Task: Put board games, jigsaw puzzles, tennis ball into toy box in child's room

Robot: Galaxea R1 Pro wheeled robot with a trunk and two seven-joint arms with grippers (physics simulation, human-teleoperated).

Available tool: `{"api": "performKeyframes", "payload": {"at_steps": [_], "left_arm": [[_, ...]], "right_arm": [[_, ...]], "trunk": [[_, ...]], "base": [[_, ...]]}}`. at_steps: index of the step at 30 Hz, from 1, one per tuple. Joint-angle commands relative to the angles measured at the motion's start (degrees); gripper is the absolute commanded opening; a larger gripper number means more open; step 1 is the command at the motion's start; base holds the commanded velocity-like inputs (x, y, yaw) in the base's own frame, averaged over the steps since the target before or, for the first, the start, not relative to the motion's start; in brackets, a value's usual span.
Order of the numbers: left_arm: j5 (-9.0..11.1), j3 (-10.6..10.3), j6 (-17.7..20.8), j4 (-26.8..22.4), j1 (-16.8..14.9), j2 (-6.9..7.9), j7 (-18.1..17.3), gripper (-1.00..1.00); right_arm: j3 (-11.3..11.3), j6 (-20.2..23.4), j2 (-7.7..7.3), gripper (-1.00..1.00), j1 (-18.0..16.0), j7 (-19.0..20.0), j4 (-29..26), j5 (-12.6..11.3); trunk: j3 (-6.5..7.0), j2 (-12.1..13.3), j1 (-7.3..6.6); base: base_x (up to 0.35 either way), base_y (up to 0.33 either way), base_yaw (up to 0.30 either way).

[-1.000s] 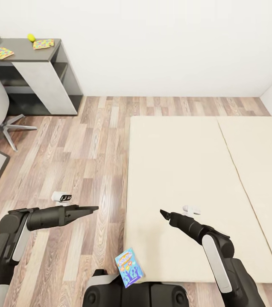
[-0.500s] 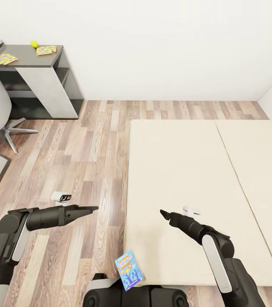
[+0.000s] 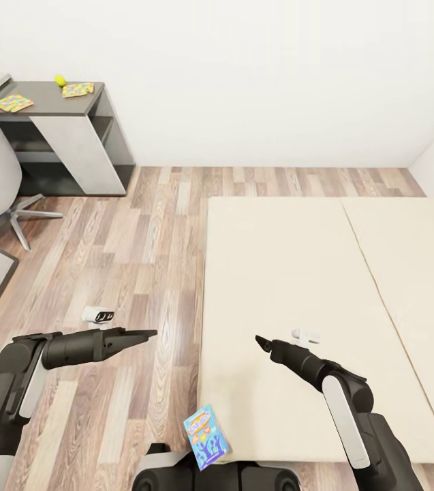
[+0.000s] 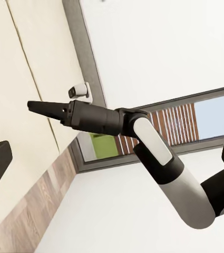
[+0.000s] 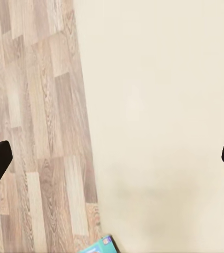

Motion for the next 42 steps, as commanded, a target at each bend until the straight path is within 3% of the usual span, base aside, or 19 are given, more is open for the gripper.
{"api": "performKeyframes", "payload": {"at_steps": [1,42], "left_arm": [[-0.04,0.0,0.61,-0.01,-0.03,0.03,-0.22,1.0],[-0.2,-0.21,0.59,0.02,-0.07,-0.16,-0.22,1.0]], "right_arm": [[-0.07,0.29,0.03,1.0,-0.03,0.21,-0.03,0.13],[-0.13,0.29,-0.02,1.0,-0.03,0.25,0.17,0.15]], "trunk": [[0.03,-0.08,0.03],[3.9,-0.08,0.03]], "base": [[0.0,0.0,0.0],[0.0,0.0,0.0]]}}
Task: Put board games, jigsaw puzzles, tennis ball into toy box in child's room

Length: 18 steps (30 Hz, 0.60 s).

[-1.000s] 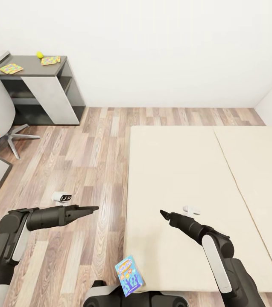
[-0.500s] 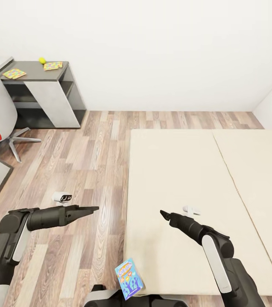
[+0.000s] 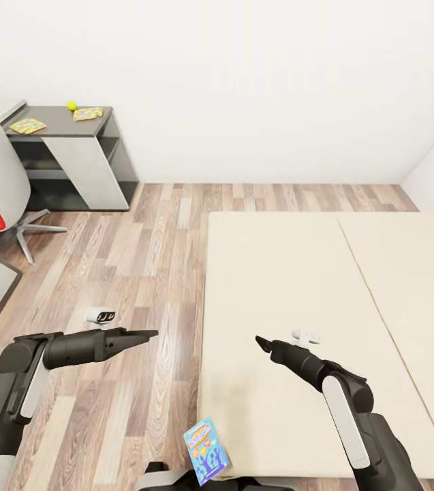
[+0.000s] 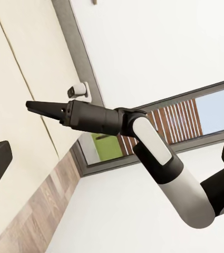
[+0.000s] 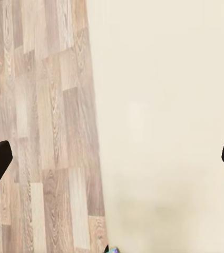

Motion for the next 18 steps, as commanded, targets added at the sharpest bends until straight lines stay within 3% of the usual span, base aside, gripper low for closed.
{"api": "performKeyframes", "payload": {"at_steps": [1,18], "left_arm": [[-0.02,0.01,0.61,-0.02,-0.03,0.03,-0.22,1.0],[0.03,0.17,0.62,-0.01,-0.03,0.15,-0.22,1.0]], "right_arm": [[-0.07,0.29,0.04,1.0,-0.03,0.22,-0.06,0.13],[-0.07,0.25,0.08,1.0,-0.03,0.15,-0.01,0.13]], "trunk": [[0.02,-0.09,0.03],[1.63,-0.09,0.03]], "base": [[0.0,0.0,0.0],[0.0,0.0,0.0]]}}
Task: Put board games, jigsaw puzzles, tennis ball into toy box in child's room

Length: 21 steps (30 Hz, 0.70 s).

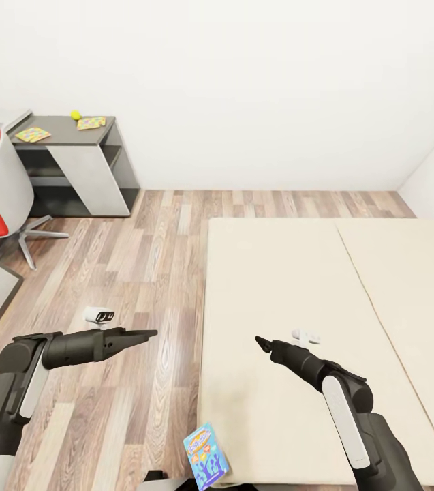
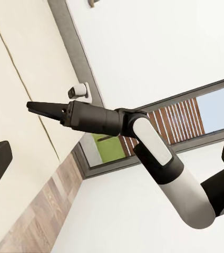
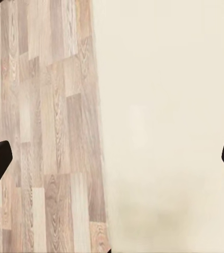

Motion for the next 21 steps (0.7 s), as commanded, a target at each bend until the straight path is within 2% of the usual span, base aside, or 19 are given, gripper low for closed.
{"api": "performKeyframes", "payload": {"at_steps": [1,21], "left_arm": [[-0.04,0.01,0.61,-0.02,-0.03,0.02,-0.22,1.0],[-0.03,0.09,0.61,-0.01,-0.03,0.05,-0.22,1.0]], "right_arm": [[-0.07,0.28,0.03,1.0,-0.03,0.23,-0.05,0.13],[-0.07,0.25,0.04,1.0,-0.03,0.28,-0.02,0.12]], "trunk": [[0.02,-0.09,0.03],[1.91,-0.09,0.03]], "base": [[0.0,0.0,0.0],[0.0,0.0,0.0]]}}
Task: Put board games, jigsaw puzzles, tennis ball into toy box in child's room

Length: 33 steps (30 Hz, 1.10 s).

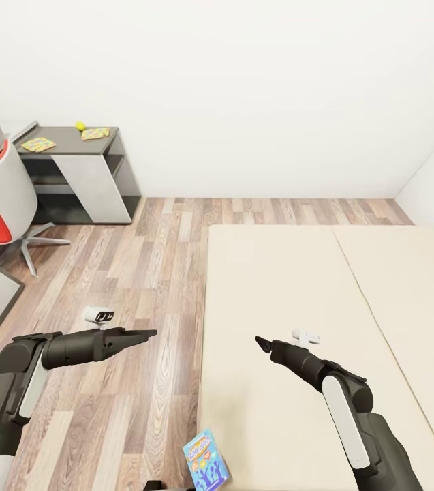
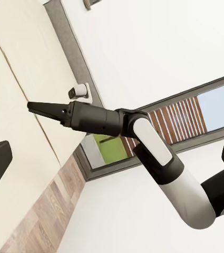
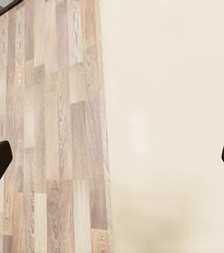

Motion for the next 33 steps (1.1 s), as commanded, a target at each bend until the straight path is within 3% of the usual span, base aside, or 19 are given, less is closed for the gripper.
{"api": "performKeyframes", "payload": {"at_steps": [1,33], "left_arm": [[-0.04,-0.01,0.61,-0.02,-0.03,0.01,-0.22,1.0],[0.03,-0.05,-0.06,-0.04,-0.03,-0.06,-0.22,1.0]], "right_arm": [[-0.08,0.29,0.03,1.0,-0.03,0.21,-0.04,0.13],[-0.08,0.33,0.02,1.0,-0.03,0.3,-0.08,0.12]], "trunk": [[0.02,-0.09,0.03],[3.04,-0.09,0.03]], "base": [[0.0,0.0,0.0],[0.0,0.0,0.0]]}}
